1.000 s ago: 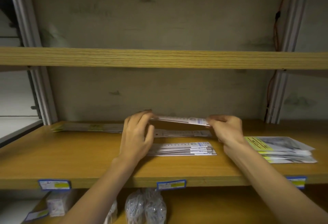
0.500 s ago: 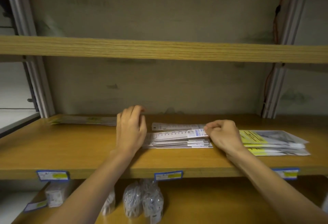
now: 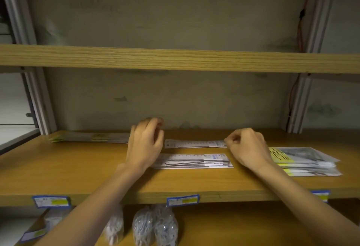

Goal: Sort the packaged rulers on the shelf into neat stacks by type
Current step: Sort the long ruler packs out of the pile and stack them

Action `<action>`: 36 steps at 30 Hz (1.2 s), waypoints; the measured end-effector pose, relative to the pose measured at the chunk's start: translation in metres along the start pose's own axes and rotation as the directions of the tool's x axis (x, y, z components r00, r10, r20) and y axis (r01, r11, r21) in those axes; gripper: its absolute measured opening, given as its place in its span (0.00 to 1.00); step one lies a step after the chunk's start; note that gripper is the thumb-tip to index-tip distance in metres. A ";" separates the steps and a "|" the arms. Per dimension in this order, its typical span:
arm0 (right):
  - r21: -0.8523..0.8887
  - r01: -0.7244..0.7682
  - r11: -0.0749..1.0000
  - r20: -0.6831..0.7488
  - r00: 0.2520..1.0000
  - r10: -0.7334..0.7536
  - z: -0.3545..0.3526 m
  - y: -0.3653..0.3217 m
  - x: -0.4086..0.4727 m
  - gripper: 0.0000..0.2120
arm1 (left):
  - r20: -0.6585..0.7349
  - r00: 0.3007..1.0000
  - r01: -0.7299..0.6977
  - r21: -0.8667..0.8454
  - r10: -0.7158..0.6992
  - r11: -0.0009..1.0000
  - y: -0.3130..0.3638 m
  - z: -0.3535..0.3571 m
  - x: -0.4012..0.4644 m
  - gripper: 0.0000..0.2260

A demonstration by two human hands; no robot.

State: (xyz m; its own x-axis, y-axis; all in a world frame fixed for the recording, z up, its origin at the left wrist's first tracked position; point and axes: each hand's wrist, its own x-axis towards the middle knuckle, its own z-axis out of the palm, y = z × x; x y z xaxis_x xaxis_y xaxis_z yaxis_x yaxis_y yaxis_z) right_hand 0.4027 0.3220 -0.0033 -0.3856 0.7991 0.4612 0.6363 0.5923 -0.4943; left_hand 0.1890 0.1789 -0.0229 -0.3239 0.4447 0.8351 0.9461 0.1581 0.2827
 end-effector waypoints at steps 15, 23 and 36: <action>0.192 -0.007 0.981 -0.025 1.000 0.012 -0.005 0.003 0.040 0.07 | 0.747 0.665 0.016 -0.031 0.012 0.999 0.006 0.061 0.049 0.19; 0.191 -0.010 0.982 -0.002 1.000 0.010 0.000 0.009 0.052 0.08 | 0.773 0.633 0.012 -0.054 0.034 0.998 0.006 0.076 0.052 0.16; 0.272 -0.108 0.956 0.051 0.994 0.098 -0.001 0.012 0.048 0.08 | 0.627 0.771 -0.016 -0.161 0.115 0.987 0.009 0.059 0.057 0.14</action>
State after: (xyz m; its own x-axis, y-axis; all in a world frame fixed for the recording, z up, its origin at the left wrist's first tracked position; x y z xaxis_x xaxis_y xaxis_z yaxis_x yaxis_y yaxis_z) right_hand 0.3927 0.3677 0.0135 -0.3547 0.8576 0.3724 0.4680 0.5076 -0.7234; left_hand 0.1786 0.2576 -0.0008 -0.1448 0.9134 0.3804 0.9400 0.0070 0.3411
